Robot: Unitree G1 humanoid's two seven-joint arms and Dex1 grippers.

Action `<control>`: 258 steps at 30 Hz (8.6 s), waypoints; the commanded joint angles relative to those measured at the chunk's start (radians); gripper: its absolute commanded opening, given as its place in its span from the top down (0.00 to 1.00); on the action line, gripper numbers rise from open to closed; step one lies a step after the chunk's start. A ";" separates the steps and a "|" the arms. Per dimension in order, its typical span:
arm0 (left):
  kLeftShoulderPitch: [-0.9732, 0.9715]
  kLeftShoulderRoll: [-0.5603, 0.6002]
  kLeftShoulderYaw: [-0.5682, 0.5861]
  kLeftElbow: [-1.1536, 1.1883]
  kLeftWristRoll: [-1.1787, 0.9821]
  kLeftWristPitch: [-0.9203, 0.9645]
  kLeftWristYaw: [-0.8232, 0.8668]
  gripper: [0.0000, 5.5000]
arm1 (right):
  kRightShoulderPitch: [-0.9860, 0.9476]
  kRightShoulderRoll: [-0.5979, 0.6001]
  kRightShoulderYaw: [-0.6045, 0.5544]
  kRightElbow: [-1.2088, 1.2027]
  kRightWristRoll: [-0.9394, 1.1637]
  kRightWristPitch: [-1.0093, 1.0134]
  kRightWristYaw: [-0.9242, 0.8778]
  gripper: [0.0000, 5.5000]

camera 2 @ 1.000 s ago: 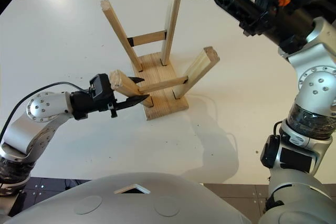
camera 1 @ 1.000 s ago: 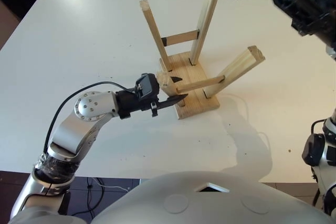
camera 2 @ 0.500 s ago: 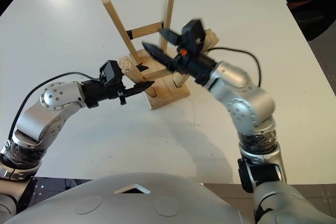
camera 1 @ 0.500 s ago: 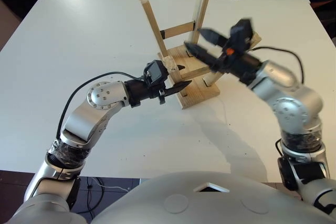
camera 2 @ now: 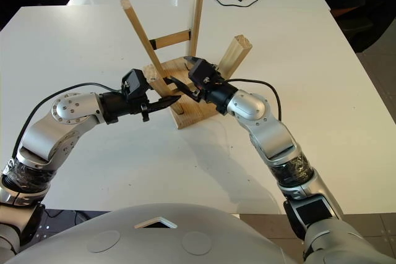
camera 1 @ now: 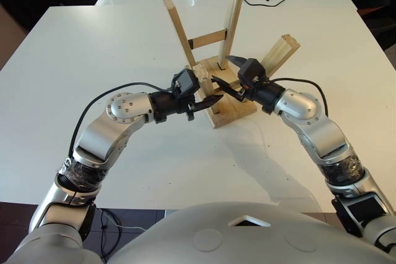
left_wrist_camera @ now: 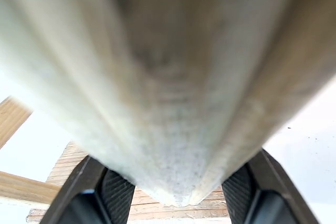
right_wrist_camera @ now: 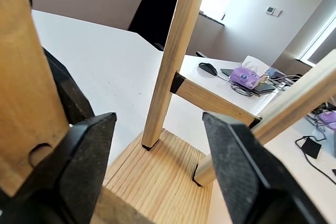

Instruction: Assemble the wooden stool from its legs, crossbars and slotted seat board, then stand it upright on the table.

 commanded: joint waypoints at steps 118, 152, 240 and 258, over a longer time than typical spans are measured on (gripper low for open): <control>-0.020 0.001 -0.101 -0.096 0.043 0.216 -0.119 0.44 | -0.061 -0.080 -0.166 0.265 -0.026 0.003 0.130 0.45; -0.093 -0.119 0.263 0.867 0.407 -0.441 0.116 0.44 | 0.169 -0.435 -0.193 0.280 -0.152 -0.115 0.623 0.45; 0.661 0.166 0.334 0.098 0.189 -0.422 -0.372 0.44 | 0.287 -0.400 -0.366 0.133 0.179 -0.061 0.937 0.45; 0.490 0.067 0.220 0.268 0.238 -0.466 -0.360 0.44 | 0.225 -0.293 -0.170 0.317 0.033 -0.227 0.908 0.45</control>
